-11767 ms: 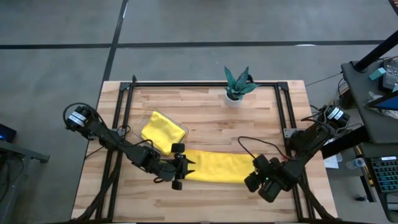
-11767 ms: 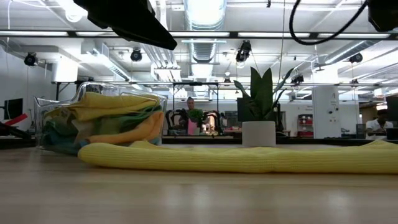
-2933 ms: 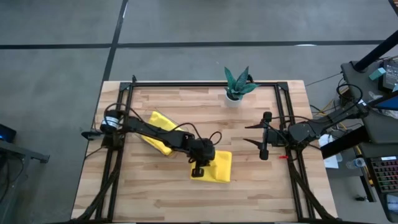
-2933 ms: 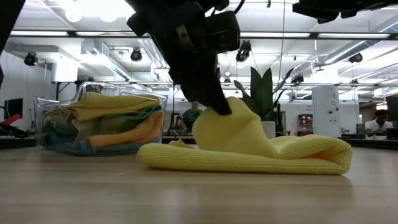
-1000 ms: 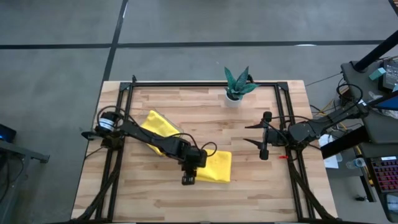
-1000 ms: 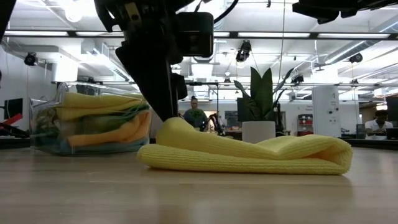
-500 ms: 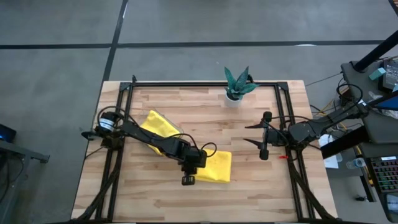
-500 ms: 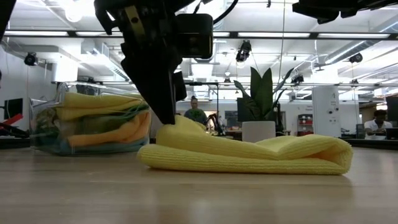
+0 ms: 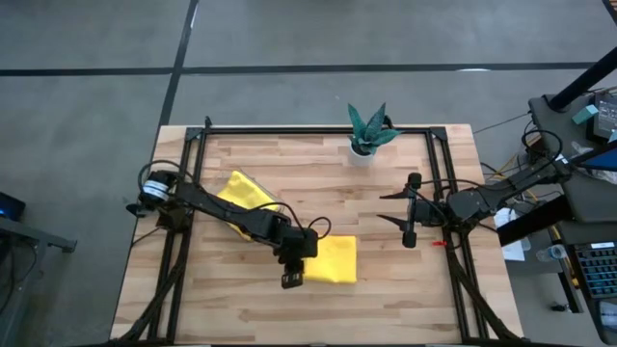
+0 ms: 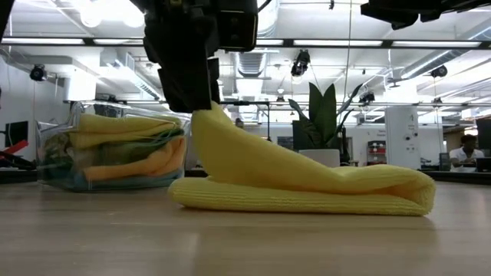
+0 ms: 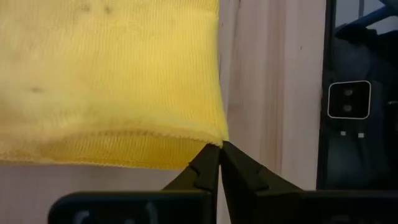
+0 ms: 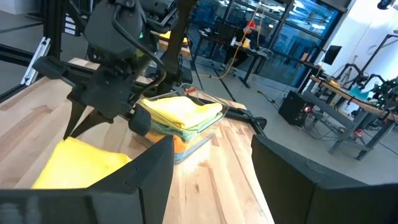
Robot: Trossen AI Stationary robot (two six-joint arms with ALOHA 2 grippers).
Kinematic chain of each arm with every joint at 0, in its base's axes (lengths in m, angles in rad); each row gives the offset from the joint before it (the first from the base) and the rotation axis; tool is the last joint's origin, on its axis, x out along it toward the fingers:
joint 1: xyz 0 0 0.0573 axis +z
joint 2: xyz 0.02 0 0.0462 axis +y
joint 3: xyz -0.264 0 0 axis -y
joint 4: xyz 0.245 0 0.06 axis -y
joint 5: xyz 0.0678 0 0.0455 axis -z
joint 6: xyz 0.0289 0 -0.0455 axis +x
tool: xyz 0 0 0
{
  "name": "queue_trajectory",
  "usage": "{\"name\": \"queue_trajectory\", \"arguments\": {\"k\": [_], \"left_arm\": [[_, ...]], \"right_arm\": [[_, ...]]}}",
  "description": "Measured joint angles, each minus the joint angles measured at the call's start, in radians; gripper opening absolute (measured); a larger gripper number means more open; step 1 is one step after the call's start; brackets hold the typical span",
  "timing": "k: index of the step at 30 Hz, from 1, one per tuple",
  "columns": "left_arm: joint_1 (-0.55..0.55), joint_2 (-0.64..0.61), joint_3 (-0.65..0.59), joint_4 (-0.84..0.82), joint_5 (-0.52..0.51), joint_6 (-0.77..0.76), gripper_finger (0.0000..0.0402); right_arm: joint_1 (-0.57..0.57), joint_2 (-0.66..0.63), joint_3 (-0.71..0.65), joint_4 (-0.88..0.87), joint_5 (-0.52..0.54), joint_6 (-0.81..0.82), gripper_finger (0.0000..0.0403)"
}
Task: Fold microfiber towels
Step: Fold the yellow microfiber cloth
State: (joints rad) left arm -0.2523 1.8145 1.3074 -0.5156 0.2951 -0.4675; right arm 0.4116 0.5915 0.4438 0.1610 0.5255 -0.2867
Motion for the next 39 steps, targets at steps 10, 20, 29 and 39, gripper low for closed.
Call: {"name": "queue_trajectory", "arguments": {"k": [10, 20, 29, 39], "left_arm": [[0.004, 0.023, -0.004, -0.049, 0.001, -0.046, 0.0047], [0.003, 0.012, 0.025, -0.225, 0.047, -0.03, 0.0167], [0.002, 0.013, 0.018, -0.011, -0.009, 0.037, 0.015], [0.002, 0.08, 0.01, -0.042, -0.042, 0.058, 0.0079]], "right_arm": [[0.0, 0.0, 0.0, 0.0, 0.0, 0.002, 0.0205], [0.0, 0.0, 0.0, 0.0, 0.0, 0.002, 0.0205], [0.0, 0.0, 0.0, 0.0, 0.0, 0.001, 0.0205], [0.0, 0.002, 0.0, 0.0, 0.0, -0.001, 0.0205]]}}
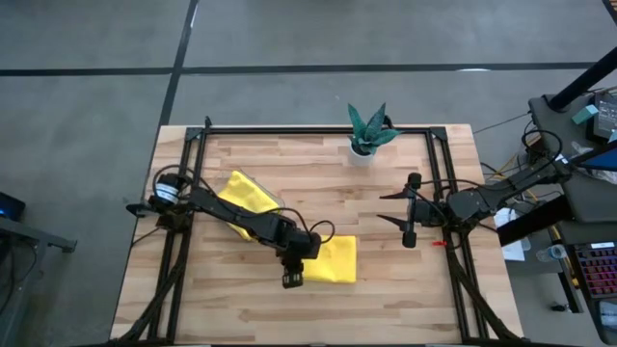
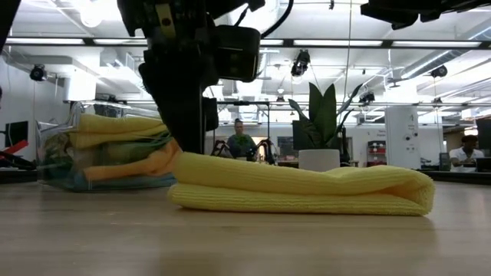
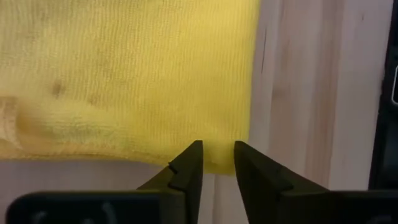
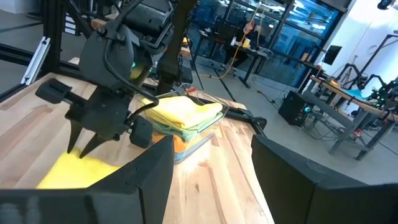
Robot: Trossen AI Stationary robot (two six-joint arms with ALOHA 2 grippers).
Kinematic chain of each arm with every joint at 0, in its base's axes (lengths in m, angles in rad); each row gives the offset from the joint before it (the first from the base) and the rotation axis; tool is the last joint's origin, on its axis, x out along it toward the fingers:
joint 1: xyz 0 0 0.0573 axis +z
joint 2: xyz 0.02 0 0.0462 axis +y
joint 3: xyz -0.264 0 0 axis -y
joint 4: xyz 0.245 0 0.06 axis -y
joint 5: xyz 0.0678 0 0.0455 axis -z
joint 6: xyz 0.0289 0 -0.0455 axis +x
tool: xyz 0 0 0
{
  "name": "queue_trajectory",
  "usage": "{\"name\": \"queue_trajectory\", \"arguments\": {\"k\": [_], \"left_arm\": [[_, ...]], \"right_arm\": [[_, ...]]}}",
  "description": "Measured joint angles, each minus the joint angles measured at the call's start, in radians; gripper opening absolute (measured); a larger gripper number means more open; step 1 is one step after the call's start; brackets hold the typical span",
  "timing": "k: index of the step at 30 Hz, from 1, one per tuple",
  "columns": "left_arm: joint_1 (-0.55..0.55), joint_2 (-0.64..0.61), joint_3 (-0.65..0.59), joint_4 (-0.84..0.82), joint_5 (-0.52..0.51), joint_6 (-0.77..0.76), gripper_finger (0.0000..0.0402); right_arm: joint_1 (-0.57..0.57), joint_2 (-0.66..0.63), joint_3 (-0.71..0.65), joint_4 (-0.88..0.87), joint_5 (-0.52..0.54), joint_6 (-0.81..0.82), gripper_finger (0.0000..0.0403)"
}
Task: Fold microfiber towels
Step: Fold the yellow microfiber cloth
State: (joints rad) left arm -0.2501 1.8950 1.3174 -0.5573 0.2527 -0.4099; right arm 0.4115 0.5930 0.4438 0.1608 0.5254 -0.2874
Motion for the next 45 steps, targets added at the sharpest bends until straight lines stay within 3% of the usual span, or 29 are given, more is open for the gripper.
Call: {"name": "queue_trajectory", "arguments": {"k": [9, 18, 25, 34, 37, 41, 45], "left_arm": [[0.0, 0.0, -0.011, 0.0, 0.0, -0.022, 0.0042], [0.007, -0.07, -0.006, 0.001, -0.001, 0.001, 0.004], [0.032, -0.079, -0.01, 0.04, -0.198, 0.079, 0.004], [0.059, 0.014, -0.013, 0.095, -0.286, 0.137, 0.004], [0.06, 0.018, -0.014, 0.081, -0.294, 0.138, 0.004], [0.06, 0.01, -0.011, 0.013, -0.391, 0.136, 0.004], [0.062, 0.006, -0.01, -0.003, -0.394, 0.136, 0.004]], "right_arm": [[0.0, 0.0, 0.001, 0.0, 0.0, 0.005, 0.0205], [0.0, 0.0, 0.002, 0.001, 0.0, 0.006, 0.0205], [0.0, 0.0, 0.002, 0.001, 0.0, 0.006, 0.0205], [0.0, 0.0, 0.002, 0.0, 0.0, 0.006, 0.0205], [0.0, 0.0, 0.003, 0.0, 0.0, 0.004, 0.0205], [0.0, 0.001, 0.003, 0.0, 0.0, 0.002, 0.0205], [0.0, 0.0, 0.003, 0.0, 0.0, 0.0, 0.0205]]}}
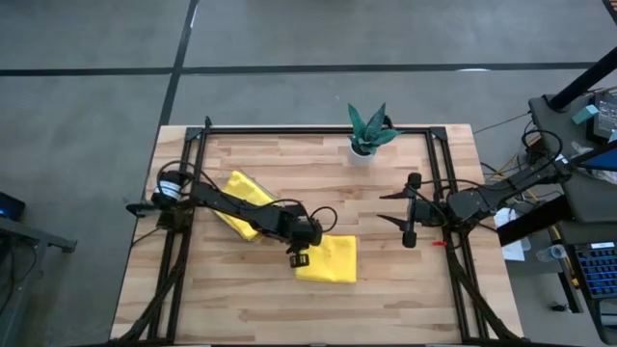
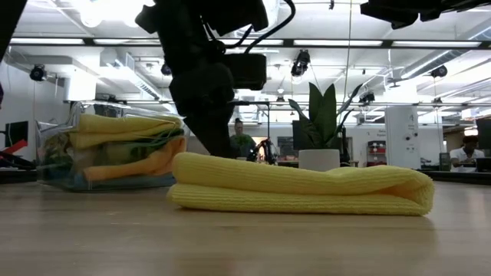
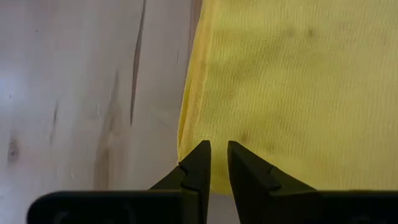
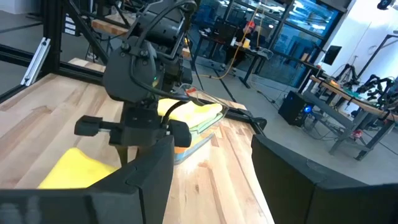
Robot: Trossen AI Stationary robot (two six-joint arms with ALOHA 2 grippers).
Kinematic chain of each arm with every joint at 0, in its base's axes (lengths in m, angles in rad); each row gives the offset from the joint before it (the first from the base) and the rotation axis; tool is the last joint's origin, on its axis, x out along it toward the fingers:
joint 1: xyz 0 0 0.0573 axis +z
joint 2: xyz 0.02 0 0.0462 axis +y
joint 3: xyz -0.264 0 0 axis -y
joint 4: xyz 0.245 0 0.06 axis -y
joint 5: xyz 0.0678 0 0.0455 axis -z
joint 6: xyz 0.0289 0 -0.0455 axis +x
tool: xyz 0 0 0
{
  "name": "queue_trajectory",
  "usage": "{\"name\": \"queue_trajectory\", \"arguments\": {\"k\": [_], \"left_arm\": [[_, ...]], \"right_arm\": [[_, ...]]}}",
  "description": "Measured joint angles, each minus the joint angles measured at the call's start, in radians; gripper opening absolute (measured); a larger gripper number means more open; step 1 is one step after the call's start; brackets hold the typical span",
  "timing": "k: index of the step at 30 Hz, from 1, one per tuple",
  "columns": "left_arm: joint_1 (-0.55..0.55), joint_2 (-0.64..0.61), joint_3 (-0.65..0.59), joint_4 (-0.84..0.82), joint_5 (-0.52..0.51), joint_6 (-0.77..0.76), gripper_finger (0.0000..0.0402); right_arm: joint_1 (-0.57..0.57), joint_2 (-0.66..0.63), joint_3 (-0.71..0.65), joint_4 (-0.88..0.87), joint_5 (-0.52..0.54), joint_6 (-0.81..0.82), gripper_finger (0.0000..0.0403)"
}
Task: Fold microfiber towels
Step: Fold the yellow microfiber cloth
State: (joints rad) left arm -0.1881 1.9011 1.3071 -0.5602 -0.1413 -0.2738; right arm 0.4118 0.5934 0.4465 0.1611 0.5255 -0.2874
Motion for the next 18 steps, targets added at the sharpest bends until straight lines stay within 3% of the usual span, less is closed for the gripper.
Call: {"name": "queue_trajectory", "arguments": {"k": [6, 18], "left_arm": [[0.0, 0.005, -0.001, -0.039, -0.053, -0.001, 0.004], [0.001, -0.01, 0.015, -0.034, -0.05, 0.0, 0.004]], "right_arm": [[0.0, 0.0, 0.0, 0.0, 0.0, 0.0, 0.0205], [0.0, 0.0, 0.0, 0.0, 0.0, -0.001, 0.0205]]}}
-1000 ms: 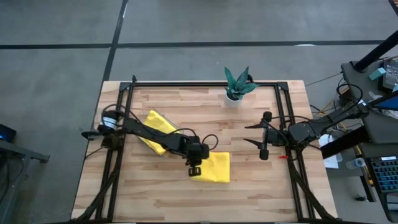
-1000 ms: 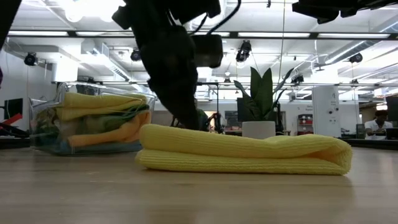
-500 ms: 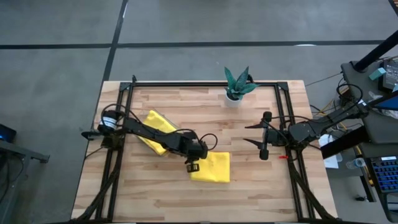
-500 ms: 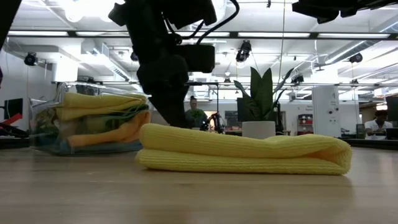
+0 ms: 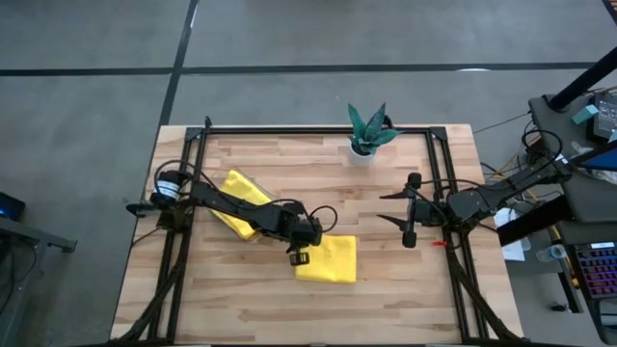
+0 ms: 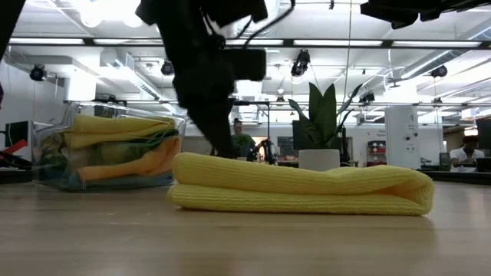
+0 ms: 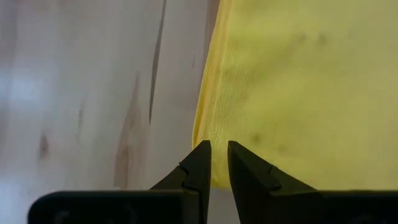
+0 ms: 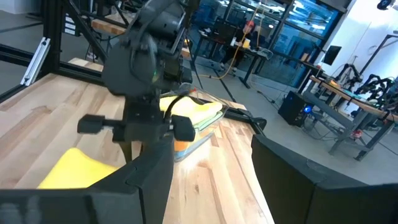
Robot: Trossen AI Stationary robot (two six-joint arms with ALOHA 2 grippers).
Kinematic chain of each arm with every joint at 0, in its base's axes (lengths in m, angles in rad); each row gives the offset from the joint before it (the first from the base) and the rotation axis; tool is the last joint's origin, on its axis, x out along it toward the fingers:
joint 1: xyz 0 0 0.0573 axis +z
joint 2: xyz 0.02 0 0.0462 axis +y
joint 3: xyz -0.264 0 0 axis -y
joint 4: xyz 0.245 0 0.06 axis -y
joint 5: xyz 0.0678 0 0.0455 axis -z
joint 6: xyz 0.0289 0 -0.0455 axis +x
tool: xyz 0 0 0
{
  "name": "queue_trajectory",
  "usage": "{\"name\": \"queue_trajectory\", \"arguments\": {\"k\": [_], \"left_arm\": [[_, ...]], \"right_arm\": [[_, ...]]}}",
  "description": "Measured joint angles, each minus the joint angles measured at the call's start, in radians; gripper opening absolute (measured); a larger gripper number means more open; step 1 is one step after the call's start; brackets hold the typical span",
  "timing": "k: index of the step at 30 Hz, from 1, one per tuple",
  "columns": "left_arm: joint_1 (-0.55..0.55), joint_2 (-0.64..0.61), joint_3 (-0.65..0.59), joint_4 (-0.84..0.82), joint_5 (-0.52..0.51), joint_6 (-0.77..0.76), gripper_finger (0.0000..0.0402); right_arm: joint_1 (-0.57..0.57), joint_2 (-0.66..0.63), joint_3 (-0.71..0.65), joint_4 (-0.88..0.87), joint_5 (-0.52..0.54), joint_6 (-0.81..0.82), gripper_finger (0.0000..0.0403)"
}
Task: Fold microfiber towels
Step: Fold the yellow microfiber cloth
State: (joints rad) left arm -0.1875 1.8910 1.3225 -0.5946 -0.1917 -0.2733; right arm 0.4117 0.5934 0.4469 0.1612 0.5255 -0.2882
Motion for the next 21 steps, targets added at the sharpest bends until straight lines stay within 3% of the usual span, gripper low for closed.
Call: {"name": "queue_trajectory", "arguments": {"k": [14, 21], "left_arm": [[-0.02, -0.135, 0.025, 0.06, 0.002, 0.058, 0.004], [-0.093, -0.156, -0.004, 0.136, 0.007, 0.222, 0.004]], "right_arm": [[0.0, 0.0, 0.0, 0.011, 0.001, 0.021, 0.0205], [0.0, 0.017, 0.011, 0.04, 0.027, 0.213, 0.0205]]}}
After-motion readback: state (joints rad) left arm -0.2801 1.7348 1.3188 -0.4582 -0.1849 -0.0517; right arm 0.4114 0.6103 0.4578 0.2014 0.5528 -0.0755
